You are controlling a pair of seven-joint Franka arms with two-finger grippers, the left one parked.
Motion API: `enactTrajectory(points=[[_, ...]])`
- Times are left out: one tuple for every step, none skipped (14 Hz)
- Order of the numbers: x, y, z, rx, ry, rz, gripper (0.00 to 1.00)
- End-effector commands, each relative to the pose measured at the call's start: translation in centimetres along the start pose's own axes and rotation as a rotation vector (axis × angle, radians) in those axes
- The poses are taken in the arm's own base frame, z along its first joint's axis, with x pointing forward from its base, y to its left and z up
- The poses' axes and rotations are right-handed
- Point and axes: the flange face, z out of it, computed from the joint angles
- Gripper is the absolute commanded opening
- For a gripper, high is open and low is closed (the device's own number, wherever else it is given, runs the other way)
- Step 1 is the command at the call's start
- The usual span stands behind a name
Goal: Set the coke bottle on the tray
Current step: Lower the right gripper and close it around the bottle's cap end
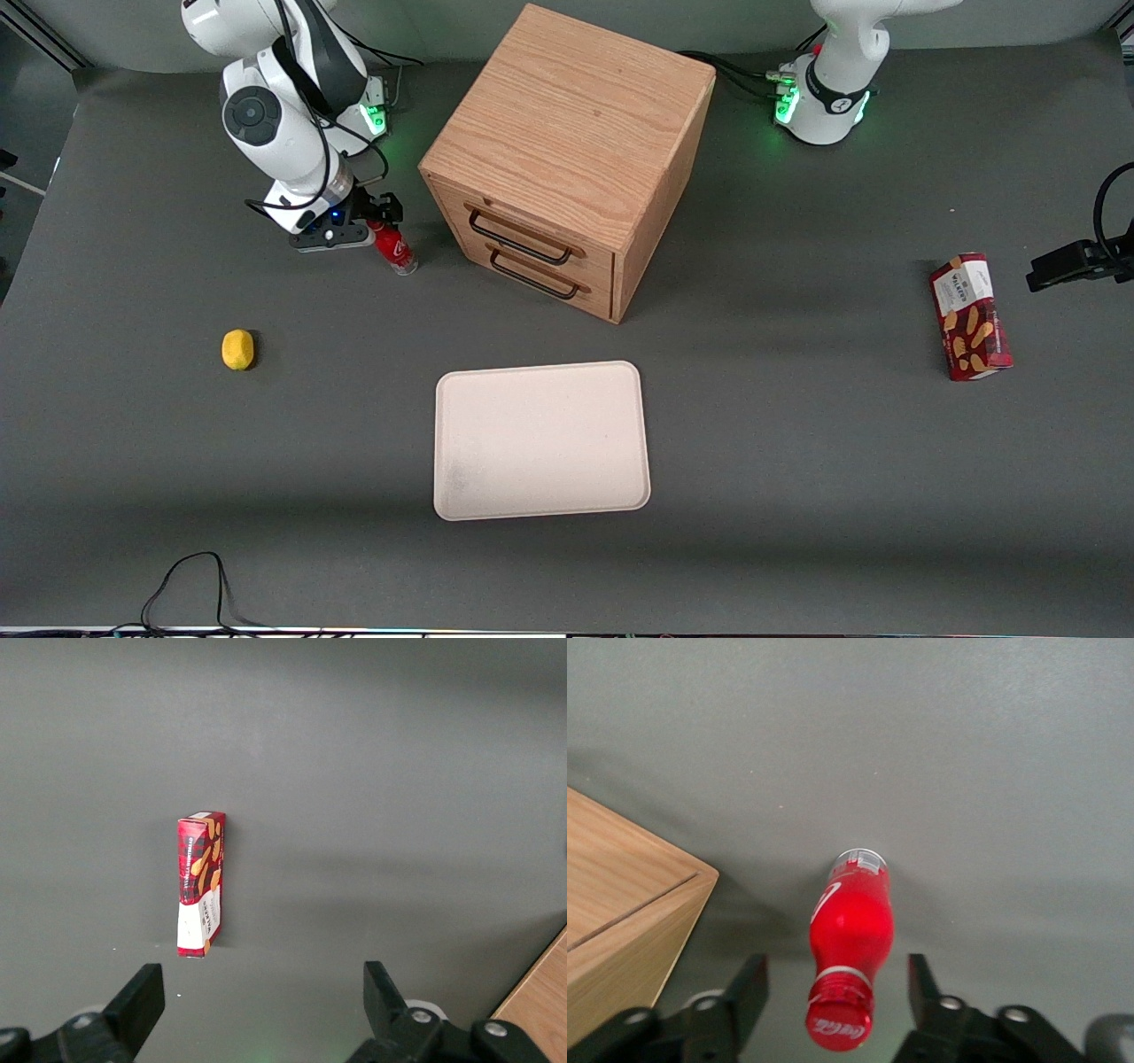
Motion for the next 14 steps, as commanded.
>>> enactTrajectory(points=[[-0.7,-0.4,-0.1,0.009,0.02,0.006,0.19],[-0.7,-0.4,-0.1,0.007,0.02,0.006,0.02],[-0.7,-0.4,-0.1,0.007,0.02,0.007,0.0],[-0.7,-0.4,-0.1,0.007,0.02,0.007,0.0],[-0.7,-0.4,-0.1,0.009,0.02,0.007,0.0],[-0.7,-0.4,-0.1,0.007,0.02,0.007,0.0],[-0.7,-0.4,-0.1,0.007,0.02,0.007,0.0],[-0.6,-0.4,-0.1,0.008,0.02,0.005,0.0],[-0.6,-0.4,-0.3,0.008,0.02,0.006,0.0],[-0.6,-0.4,-0.6,0.01,0.023,0.006,0.0],[-0.5,-0.3,-0.9,0.01,0.016,0.008,0.0],[-0.1,-0.4,-1.9,0.011,0.014,0.011,0.0],[0.3,-0.4,-2.9,0.01,0.008,0.012,0.0],[0.7,-0.6,-4.0,0.009,0.004,0.011,0.0]])
